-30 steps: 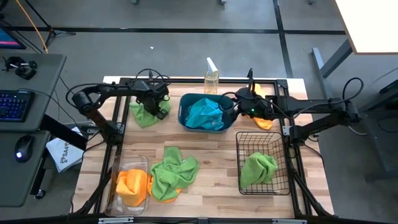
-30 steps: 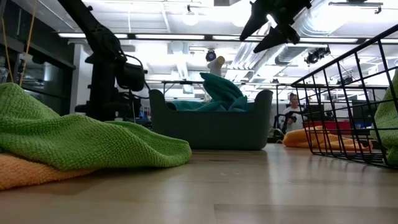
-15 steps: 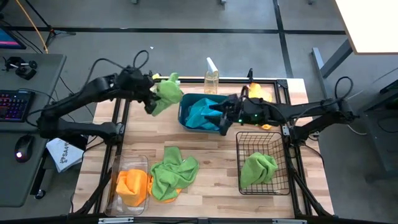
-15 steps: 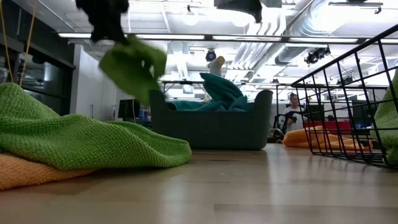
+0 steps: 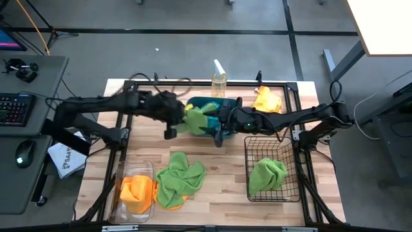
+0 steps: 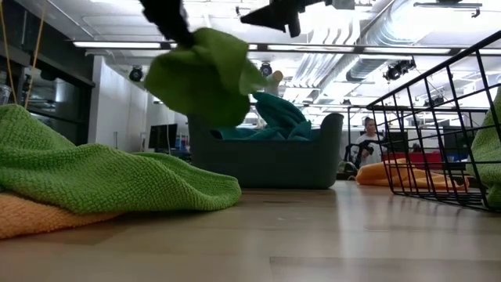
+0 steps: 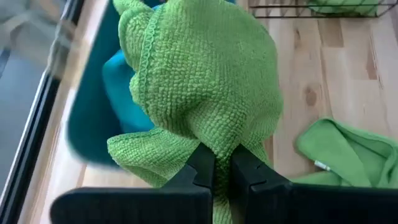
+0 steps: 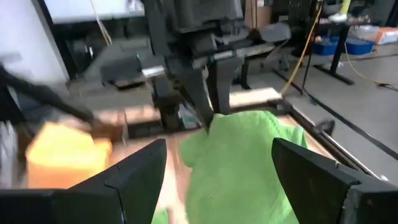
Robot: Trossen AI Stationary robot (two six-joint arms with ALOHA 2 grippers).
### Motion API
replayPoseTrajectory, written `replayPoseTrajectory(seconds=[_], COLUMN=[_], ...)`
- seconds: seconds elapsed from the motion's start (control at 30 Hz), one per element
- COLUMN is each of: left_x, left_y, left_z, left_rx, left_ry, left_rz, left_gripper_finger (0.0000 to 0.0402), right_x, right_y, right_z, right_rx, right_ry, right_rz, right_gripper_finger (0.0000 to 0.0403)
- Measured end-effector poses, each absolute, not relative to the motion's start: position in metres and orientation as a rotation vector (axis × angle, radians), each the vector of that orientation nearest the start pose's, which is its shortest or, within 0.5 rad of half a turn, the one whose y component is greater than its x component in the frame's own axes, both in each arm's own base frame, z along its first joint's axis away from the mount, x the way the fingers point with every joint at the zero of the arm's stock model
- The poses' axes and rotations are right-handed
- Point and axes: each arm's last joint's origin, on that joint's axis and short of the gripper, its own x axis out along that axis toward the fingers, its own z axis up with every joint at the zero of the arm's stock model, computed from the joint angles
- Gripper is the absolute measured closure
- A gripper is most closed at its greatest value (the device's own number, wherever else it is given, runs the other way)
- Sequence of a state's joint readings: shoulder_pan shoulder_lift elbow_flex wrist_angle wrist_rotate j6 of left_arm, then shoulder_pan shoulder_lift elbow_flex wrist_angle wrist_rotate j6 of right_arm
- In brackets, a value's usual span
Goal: Sort microfiber towel by color & place in baskets
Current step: Put the top green towel into the black wire basket
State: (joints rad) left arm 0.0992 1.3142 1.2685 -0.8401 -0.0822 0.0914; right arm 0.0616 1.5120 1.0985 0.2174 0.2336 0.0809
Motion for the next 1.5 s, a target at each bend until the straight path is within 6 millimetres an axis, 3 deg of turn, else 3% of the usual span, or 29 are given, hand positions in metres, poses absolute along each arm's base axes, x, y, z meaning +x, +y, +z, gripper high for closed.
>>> replayPoseTrajectory(seconds=[0.27, 0.6, 0.73, 0.9, 1.03, 1.17, 1.3, 1.5], left_x=[0.303, 0.320, 0.322, 0.323, 0.321, 0.302, 0.275, 0.230], left_y=[0.014, 0.001, 0.000, 0.000, 0.001, 0.011, 0.025, 0.048], left_z=[0.326, 0.333, 0.335, 0.336, 0.348, 0.373, 0.399, 0.417], left_rx=[0.163, 0.215, 0.212, 0.182, 0.156, 0.189, 0.211, 0.000], left_ry=[0.879, 0.763, 0.735, 0.716, 0.714, 0.837, 0.914, 0.738], left_rz=[0.050, -0.010, -0.025, -0.033, -0.012, 0.071, 0.185, 0.276], left_gripper_finger=[0.0401, 0.0401, 0.0401, 0.0394, 0.0358, 0.0299, 0.0240, 0.0195], right_x=[0.342, 0.340, 0.339, 0.338, 0.333, 0.307, 0.267, 0.207], right_y=[0.015, 0.021, 0.029, 0.036, 0.038, 0.036, 0.031, 0.052], right_z=[0.288, 0.286, 0.285, 0.285, 0.292, 0.310, 0.339, 0.361], right_rx=[-0.020, -0.043, -0.054, 0.026, 0.100, 0.108, 0.171, 0.342], right_ry=[0.368, 0.401, 0.407, 0.404, 0.387, 0.421, 0.409, 0.450], right_rz=[-0.211, -0.196, -0.172, -0.168, -0.159, -0.165, -0.196, -0.104], right_gripper_finger=[0.0114, 0.0128, 0.0195, 0.0367, 0.0380, 0.0395, 0.0398, 0.0400])
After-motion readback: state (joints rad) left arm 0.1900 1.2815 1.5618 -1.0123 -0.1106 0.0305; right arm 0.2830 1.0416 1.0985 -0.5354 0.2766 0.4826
